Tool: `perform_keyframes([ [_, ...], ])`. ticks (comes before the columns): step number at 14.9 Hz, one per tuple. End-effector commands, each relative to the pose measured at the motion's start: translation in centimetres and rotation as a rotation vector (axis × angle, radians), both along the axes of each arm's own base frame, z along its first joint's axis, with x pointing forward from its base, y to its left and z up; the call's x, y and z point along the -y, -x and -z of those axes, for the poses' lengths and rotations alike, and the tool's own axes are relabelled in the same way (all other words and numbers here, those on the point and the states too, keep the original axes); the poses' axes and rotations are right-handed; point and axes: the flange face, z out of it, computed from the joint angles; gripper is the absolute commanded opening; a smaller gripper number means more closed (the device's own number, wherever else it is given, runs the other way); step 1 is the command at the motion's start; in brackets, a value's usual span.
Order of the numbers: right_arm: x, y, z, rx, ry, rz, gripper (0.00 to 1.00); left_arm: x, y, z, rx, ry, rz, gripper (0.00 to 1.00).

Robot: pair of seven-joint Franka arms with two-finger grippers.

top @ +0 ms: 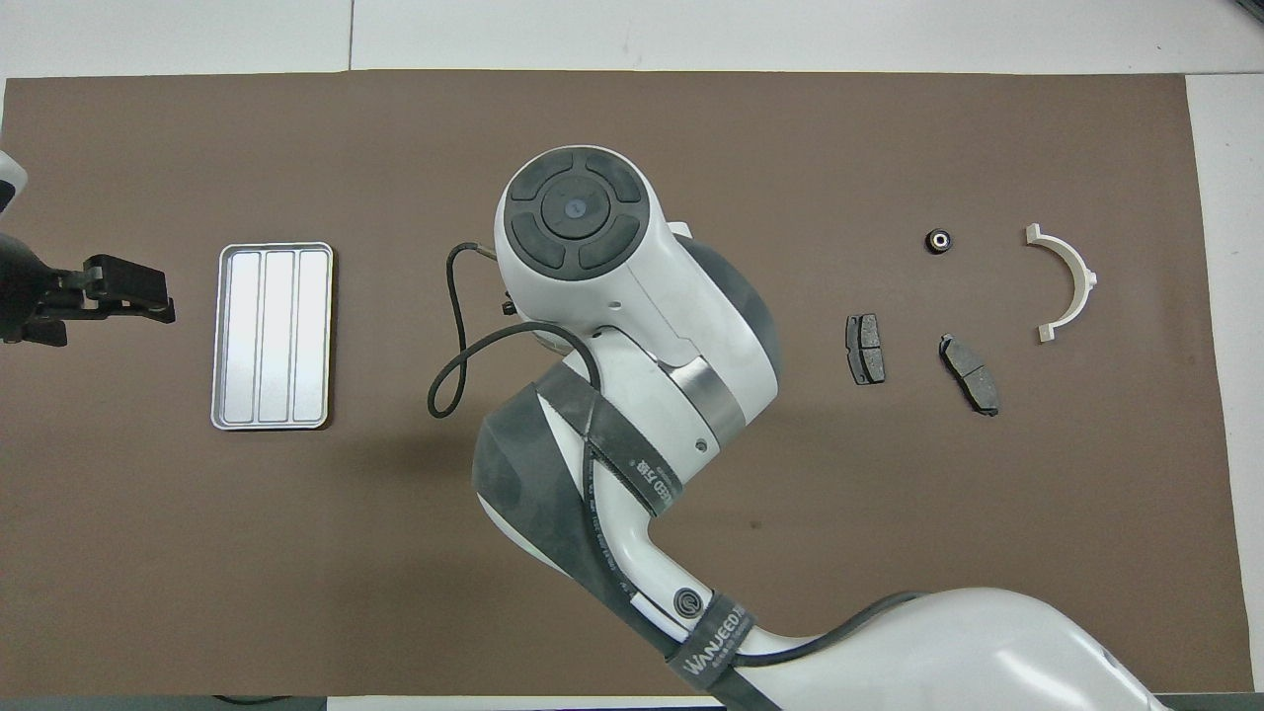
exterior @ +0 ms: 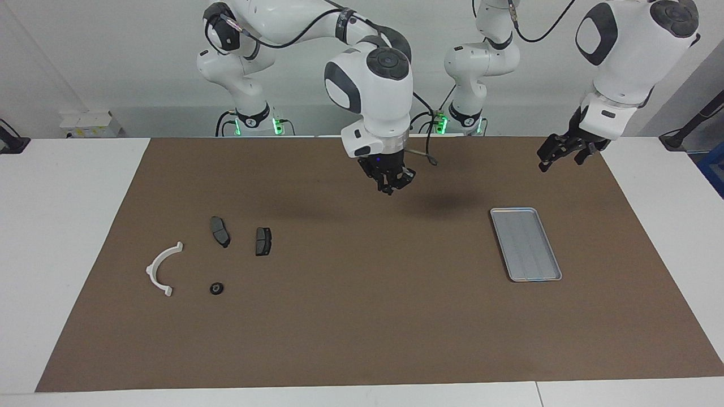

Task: Pick bearing gear from pile to tray
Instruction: 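Carry the nut with the right gripper to the table center and release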

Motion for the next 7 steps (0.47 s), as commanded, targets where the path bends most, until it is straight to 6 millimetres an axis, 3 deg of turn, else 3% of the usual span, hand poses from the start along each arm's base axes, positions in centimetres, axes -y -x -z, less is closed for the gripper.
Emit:
perform_keyframes([
  [1,-3.3,0.5,6.0,-0.011,0.033,0.029,0.00,0.0,0.7,-0.6,-0.002,0.008,0.002,1.00],
  [4,-6.0,0.1,12.4,0.066,0.051,0.043,0.00,0.0,0.7,-0.6,-0.001,0.009,0.002,1.00],
  [7,-6.7,-0.3,14.4,0.109,0.020,0.035,0.00,0.0,0.7,-0.6,-0.001,0.009,0.002,1.00],
])
